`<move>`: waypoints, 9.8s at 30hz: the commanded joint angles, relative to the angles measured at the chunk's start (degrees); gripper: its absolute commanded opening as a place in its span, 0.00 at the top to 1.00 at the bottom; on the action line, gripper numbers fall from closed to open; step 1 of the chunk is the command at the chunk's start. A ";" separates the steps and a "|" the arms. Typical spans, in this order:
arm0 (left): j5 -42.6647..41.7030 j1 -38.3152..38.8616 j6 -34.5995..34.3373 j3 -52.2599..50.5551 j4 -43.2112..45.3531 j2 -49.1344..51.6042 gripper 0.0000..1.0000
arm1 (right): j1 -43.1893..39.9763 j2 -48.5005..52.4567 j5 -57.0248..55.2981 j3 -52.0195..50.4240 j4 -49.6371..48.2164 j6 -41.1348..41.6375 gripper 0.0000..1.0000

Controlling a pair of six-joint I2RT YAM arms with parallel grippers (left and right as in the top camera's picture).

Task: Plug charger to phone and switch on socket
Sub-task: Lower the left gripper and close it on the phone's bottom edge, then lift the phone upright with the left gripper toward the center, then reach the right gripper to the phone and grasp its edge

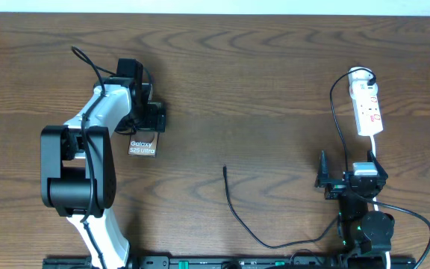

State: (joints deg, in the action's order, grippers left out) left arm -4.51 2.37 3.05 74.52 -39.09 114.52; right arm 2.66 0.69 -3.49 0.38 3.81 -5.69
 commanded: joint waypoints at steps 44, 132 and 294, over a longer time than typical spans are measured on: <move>-0.79 -0.20 0.35 -1.99 -0.22 1.22 0.33 | 0.28 -0.31 -0.48 -0.07 0.22 -0.79 0.01; -75.78 -27.87 -65.33 0.13 -1.95 -33.40 0.93 | 0.28 -0.31 -0.48 -0.07 0.22 -0.79 0.01; -32.13 3.23 -95.27 -5.29 2.12 -20.87 0.93 | 31.06 108.74 45.40 64.39 -21.29 50.16 0.57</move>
State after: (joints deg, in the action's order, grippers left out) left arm -34.57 5.02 -91.55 68.97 -37.06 93.80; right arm 33.30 109.73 42.30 64.36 -17.43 45.04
